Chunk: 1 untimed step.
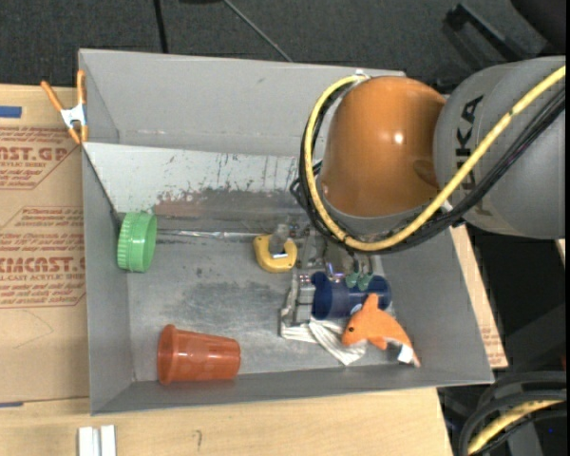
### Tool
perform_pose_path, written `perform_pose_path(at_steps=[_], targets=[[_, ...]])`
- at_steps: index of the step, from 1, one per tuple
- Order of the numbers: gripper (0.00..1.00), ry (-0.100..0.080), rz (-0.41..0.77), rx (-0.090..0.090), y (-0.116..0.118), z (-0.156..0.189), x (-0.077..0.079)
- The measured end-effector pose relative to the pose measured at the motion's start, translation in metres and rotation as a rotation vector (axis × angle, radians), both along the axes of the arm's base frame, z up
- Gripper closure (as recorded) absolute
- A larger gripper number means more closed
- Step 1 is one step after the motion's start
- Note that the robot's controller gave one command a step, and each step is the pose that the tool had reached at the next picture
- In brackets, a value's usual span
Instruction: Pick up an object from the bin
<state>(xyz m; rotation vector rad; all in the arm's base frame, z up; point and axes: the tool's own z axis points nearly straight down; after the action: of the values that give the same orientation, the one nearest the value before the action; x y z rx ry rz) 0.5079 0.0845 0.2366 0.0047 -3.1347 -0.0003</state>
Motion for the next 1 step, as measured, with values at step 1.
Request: perform_pose_path(at_steps=[1], targets=[[0.00,-0.008,-0.002,0.001,-0.0006,0.0046,0.0014]])
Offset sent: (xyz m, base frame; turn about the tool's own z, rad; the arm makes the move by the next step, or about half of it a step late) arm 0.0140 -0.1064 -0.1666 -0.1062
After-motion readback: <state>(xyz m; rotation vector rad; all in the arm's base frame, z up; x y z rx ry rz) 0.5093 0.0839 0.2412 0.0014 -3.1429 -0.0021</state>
